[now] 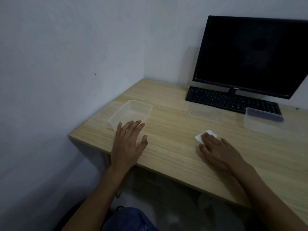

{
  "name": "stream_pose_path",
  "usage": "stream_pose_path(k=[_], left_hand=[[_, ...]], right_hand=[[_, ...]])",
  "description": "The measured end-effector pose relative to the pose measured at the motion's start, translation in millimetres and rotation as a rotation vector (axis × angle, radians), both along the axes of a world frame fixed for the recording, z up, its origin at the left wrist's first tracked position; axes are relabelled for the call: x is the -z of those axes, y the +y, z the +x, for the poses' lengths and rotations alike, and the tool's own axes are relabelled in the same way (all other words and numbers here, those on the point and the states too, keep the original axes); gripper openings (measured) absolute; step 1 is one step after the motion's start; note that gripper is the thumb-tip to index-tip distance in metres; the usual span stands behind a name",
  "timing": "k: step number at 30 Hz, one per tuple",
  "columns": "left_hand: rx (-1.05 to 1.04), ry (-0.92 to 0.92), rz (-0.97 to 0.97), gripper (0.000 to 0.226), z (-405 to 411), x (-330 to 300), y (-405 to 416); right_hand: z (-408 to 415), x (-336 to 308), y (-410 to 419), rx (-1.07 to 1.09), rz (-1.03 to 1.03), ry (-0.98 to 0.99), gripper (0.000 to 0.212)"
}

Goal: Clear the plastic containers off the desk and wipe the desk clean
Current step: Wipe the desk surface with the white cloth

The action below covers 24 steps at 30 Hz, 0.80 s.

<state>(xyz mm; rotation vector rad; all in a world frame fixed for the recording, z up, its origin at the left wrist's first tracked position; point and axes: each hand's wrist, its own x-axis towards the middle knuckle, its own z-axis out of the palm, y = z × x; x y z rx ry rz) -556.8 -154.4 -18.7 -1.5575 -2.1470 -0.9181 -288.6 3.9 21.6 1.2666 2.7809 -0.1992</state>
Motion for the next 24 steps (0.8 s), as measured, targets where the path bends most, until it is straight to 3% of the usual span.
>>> stream_pose_path(k=[9, 19, 24], left_hand=[[-0.004, -0.026, 0.031, 0.047, -0.5, 1.4, 1.2], [-0.016, -0.029, 0.028, 0.047, -0.5, 1.1, 2.5], [-0.008, -0.031, 0.023, 0.046, -1.2, 1.0, 1.8]], right_hand=[[-56.0, 11.8, -12.1, -0.302, -0.010, 0.067, 0.060], [-155.5, 4.0, 37.3, -0.290, -0.035, -0.004, 0.060], [-168.1, 6.3, 27.2, -0.338, -0.032, 0.022, 0.060]])
